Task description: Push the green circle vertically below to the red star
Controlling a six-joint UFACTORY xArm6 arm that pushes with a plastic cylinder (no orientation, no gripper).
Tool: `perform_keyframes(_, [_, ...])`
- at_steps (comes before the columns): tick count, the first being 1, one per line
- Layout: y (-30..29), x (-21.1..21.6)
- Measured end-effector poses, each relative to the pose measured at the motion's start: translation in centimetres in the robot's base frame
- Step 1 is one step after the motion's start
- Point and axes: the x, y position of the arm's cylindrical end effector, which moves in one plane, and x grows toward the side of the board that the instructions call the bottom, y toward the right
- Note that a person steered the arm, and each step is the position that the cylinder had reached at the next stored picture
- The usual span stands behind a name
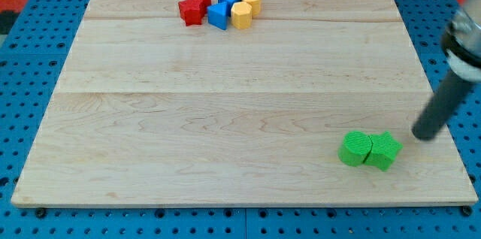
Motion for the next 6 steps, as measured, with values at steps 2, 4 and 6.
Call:
perform_keyframes(2, [-13.4, -0.7])
perform_keyframes(4, [-20.2, -2.6])
perform_keyframes(6, [-27.0, -5.3])
